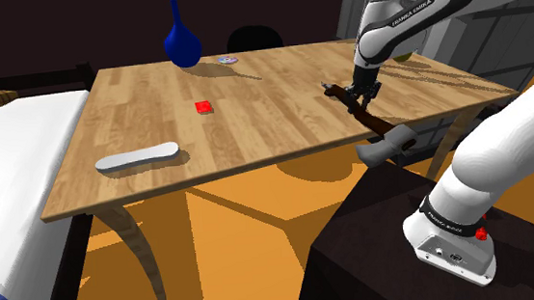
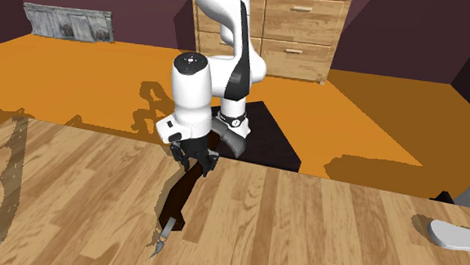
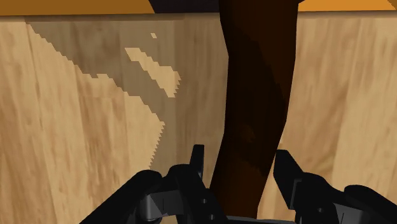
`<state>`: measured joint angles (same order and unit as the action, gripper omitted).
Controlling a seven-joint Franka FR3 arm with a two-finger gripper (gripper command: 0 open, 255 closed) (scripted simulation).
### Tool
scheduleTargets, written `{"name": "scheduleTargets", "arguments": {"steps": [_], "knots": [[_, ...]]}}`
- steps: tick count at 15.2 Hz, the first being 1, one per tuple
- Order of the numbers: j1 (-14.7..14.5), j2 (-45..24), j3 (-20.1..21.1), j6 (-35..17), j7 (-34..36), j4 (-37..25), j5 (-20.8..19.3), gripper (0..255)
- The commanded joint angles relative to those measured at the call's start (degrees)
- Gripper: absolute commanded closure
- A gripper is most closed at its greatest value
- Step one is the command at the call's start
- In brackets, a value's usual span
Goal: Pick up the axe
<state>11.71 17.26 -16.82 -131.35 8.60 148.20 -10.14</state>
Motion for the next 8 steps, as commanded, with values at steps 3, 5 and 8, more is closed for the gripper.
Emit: {"name": "scheduleTargets", "arguments": {"steps": [3, 5, 8], "knots": [[-0.01, -0.05, 0.01, 0.09, -0.01, -0.06, 0.0, 255], [0.02, 1.04, 0.21, 1.92, 0.02, -0.8, -0.04, 255], [0.04, 2.5, 0.5, 4.61, 0.04, -2.05, -0.04, 255]]}}
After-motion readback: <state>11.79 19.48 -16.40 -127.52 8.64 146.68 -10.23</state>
